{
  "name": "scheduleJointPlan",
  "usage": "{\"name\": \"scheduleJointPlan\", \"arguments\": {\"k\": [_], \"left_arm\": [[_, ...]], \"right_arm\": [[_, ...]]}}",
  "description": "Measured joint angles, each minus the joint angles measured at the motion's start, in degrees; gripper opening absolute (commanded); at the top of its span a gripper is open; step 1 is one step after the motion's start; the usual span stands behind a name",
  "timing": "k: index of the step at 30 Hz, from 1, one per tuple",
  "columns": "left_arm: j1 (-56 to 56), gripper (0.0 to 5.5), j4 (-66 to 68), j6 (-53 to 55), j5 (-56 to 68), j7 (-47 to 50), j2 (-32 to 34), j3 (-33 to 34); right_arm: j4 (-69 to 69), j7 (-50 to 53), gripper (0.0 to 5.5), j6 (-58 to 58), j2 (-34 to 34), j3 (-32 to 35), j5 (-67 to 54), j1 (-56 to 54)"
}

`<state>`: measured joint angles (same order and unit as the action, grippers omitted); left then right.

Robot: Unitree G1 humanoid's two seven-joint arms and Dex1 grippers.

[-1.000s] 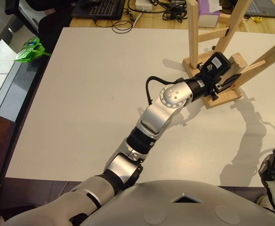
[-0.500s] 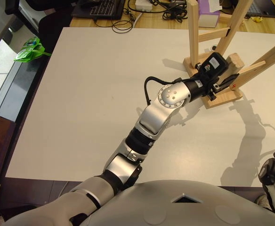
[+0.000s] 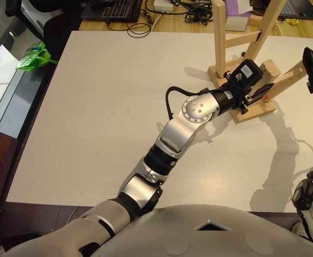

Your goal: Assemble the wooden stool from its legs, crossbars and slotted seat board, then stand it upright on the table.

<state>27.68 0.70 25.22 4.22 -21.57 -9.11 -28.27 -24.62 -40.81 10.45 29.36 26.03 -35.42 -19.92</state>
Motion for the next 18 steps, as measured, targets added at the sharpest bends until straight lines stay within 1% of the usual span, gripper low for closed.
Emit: {"name": "scheduleJointPlan", "arguments": {"k": [9,13,18], "left_arm": [[0.1,2.14,-0.4,0.1,-0.4,0.3,0.0,-0.5],[0.1,2.14,-0.7,0.1,-0.9,0.9,0.0,-0.5],[0.1,2.14,-0.8,-1.4,-1.3,1.5,0.0,0.3]], "right_arm": [[-4.5,-1.4,3.15,-1.2,0.9,1.4,0.9,0.2],[-4.9,-4.9,3.15,-0.6,1.7,1.7,0.9,1.9],[-4.9,-5.8,3.15,-0.1,2.3,1.8,0.9,2.1]]}}
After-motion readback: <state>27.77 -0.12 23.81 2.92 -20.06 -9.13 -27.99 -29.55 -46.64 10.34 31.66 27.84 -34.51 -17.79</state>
